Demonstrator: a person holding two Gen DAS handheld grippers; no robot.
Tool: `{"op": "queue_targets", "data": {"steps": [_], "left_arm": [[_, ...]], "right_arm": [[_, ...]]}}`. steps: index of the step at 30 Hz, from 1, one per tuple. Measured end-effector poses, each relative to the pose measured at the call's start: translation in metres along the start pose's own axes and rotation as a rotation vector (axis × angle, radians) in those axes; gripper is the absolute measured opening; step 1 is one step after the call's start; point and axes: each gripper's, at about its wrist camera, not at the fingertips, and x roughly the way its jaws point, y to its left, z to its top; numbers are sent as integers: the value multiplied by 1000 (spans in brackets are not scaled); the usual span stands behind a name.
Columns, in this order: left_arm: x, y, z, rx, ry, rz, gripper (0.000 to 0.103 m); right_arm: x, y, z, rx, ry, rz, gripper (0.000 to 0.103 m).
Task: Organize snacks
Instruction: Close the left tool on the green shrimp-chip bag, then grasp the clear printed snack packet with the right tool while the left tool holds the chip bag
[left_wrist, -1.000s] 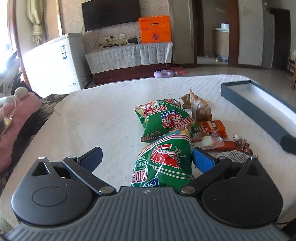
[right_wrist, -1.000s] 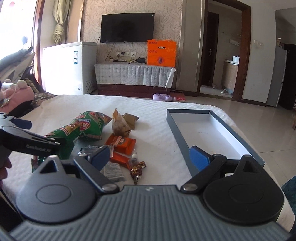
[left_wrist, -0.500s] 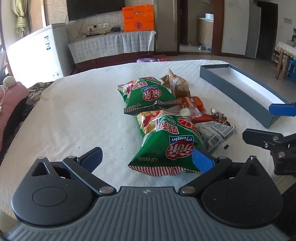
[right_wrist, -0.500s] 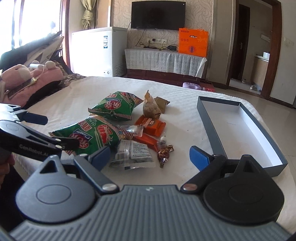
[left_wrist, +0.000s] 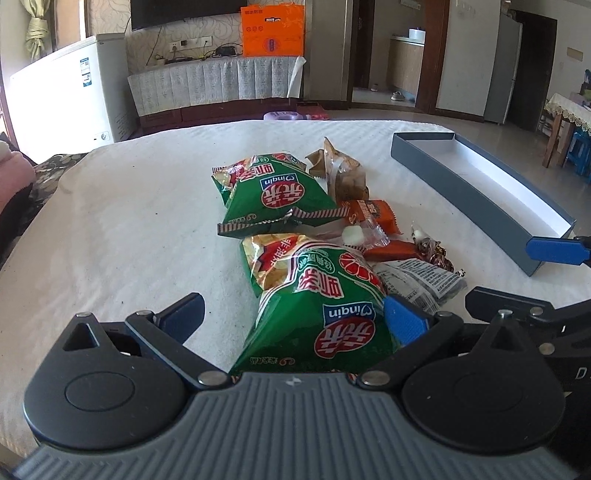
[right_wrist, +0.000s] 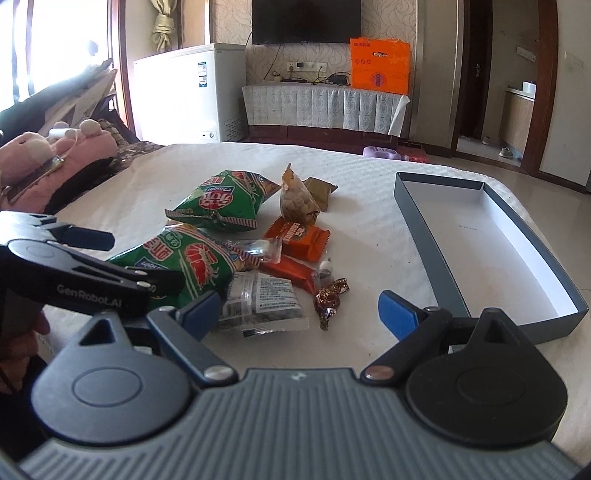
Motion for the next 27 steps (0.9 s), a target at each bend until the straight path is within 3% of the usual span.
{"op": "queue_targets", "data": {"steps": [4, 10, 16, 21, 27], "left_arm": [[11, -7, -4, 54, 21, 37, 103], [15, -2, -7, 42, 18, 16, 102], [16, 1, -7, 35, 18, -26, 87], [16, 3, -7, 31, 15, -26, 87], [15, 5, -8, 38, 12, -45, 81]], "right_arm": [[1, 4, -2, -40, 6, -21, 94], [0, 3, -2, -45, 7, -32, 94], [0, 5, -2, -59, 5, -29, 94], [2, 9, -3, -81, 11, -20, 94], [6, 11, -4, -91, 36, -1, 77]]}}
